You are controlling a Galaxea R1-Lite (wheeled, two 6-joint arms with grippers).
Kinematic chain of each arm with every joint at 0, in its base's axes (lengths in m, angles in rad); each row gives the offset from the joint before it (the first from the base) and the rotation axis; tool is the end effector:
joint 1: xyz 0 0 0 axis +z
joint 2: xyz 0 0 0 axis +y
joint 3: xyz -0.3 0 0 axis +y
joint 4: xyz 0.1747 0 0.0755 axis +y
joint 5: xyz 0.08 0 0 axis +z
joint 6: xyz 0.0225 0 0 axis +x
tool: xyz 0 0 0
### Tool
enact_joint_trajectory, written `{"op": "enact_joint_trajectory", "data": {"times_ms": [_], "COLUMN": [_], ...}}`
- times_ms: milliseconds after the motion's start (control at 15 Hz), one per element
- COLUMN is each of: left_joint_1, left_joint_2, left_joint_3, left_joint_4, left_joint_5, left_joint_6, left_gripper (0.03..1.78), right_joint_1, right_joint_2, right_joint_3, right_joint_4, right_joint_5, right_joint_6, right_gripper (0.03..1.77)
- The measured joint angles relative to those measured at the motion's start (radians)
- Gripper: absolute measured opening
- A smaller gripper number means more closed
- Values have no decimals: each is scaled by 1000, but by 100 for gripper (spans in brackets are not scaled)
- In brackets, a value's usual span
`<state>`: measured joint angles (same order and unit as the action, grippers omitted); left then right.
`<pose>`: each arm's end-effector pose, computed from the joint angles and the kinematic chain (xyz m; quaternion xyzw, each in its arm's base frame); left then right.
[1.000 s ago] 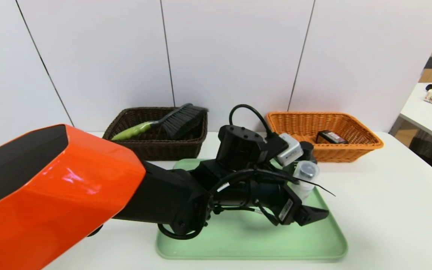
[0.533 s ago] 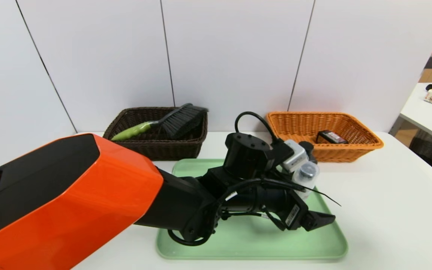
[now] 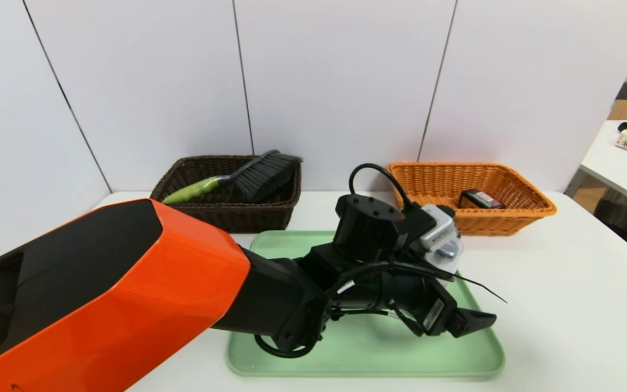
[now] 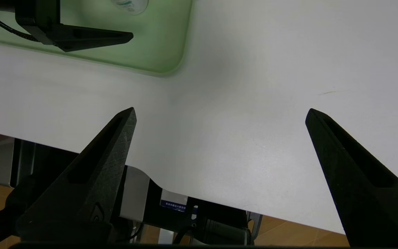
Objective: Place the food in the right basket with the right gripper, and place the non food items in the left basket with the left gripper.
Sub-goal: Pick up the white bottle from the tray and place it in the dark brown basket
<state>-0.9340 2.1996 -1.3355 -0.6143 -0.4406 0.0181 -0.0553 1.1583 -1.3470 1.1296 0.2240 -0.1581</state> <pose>0.2566 -0.3631 0.1340 0.0374 0.1151 -0.6306 0.7666 0.0973 -0.0004 0.2994 -0.0072 0.4415 0.1103 0.8904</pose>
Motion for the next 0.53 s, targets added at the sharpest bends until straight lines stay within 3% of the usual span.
{"op": "enact_joint_trajectory", "data": {"times_ms": [267, 533], "left_joint_1": [-1, -1], "left_joint_2": [11, 21], "left_joint_3": [-17, -27], "left_joint_4": [0, 0], "left_joint_5": [0, 0], "left_joint_6": [-1, 0], "left_gripper": [169, 107], "right_joint_1": [0, 0], "right_joint_2": [0, 0], "right_joint_3": [-1, -1], "right_joint_4": [-1, -1], "right_joint_5": [0, 0], "right_joint_6": [0, 0], "right_gripper": [169, 169]}}
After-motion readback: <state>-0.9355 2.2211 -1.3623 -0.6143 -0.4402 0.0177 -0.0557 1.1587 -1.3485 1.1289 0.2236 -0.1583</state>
